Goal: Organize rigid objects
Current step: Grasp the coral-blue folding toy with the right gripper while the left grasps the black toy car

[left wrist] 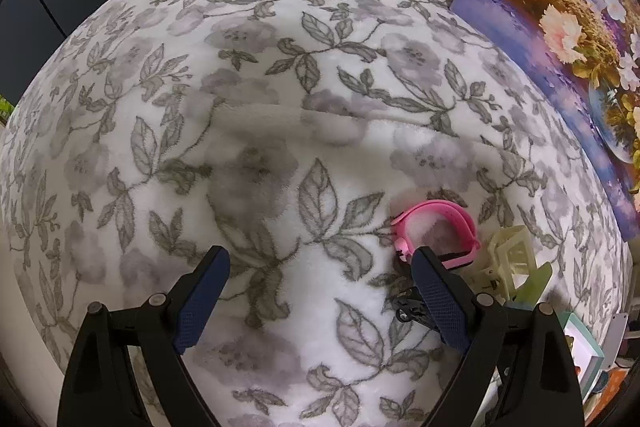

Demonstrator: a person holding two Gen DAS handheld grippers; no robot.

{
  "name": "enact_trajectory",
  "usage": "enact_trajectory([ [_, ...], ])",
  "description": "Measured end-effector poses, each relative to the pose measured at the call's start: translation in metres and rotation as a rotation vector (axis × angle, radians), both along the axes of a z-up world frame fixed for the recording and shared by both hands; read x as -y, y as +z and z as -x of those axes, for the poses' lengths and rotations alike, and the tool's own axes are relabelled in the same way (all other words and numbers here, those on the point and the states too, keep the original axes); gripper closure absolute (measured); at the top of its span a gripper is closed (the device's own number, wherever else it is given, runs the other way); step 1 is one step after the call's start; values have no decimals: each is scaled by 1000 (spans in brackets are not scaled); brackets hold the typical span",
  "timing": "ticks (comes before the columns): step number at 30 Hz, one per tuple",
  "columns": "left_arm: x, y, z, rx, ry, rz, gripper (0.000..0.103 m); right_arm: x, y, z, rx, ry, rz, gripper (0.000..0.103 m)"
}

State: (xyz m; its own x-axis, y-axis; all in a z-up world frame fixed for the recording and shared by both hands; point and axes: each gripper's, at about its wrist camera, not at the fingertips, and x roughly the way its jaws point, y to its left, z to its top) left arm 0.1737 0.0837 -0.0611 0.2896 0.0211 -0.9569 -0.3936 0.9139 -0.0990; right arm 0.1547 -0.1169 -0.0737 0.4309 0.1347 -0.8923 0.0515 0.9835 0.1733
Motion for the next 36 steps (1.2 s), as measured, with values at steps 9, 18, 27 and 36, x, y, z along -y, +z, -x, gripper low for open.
enact_trajectory([
  [9,11,-3,0,-16,-36,20,11,0,-15,0,-37,4,4,34],
  [18,15,-2,-2,-17,-55,30,11,-9,-16,3,-29,29,50,49],
  [27,19,-1,-2,-14,-81,40,11,11,-10,4,-20,-22,-8,57],
  [36,37,4,-3,19,-163,61,11,25,-2,4,-11,-46,-41,63],
])
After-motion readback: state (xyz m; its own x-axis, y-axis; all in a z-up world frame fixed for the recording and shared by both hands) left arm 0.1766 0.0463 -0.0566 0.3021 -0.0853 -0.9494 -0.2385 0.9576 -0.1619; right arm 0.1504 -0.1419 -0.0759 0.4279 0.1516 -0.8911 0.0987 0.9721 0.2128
